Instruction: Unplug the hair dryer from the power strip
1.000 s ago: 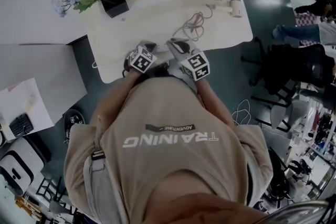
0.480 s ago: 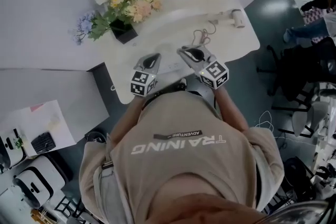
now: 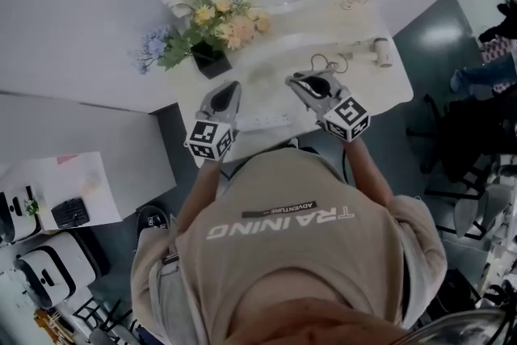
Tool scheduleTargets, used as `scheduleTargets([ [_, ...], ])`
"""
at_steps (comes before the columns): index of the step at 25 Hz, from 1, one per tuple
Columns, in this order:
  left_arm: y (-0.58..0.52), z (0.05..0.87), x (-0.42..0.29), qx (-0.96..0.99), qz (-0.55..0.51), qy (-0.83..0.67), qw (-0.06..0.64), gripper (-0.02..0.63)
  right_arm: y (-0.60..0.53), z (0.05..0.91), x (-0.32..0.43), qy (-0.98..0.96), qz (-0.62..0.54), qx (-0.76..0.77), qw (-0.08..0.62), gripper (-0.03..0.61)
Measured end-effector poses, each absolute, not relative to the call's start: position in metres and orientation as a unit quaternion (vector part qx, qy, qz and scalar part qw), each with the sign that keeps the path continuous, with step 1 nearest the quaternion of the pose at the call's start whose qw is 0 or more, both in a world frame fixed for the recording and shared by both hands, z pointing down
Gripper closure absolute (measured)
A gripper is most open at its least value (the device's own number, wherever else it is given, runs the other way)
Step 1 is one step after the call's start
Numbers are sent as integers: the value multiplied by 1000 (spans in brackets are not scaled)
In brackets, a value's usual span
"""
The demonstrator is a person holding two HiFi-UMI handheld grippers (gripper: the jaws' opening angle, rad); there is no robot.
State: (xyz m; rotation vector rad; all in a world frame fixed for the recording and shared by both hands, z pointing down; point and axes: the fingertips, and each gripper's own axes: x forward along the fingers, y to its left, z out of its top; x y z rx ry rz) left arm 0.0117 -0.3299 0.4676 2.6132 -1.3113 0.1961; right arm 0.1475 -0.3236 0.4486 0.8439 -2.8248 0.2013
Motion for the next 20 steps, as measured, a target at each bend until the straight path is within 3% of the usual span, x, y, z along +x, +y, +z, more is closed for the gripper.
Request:
scheduleTargets([
  [20,-335,464,3,886,79,-449,82,607,-342,459,143,-950,78,287,98,509],
])
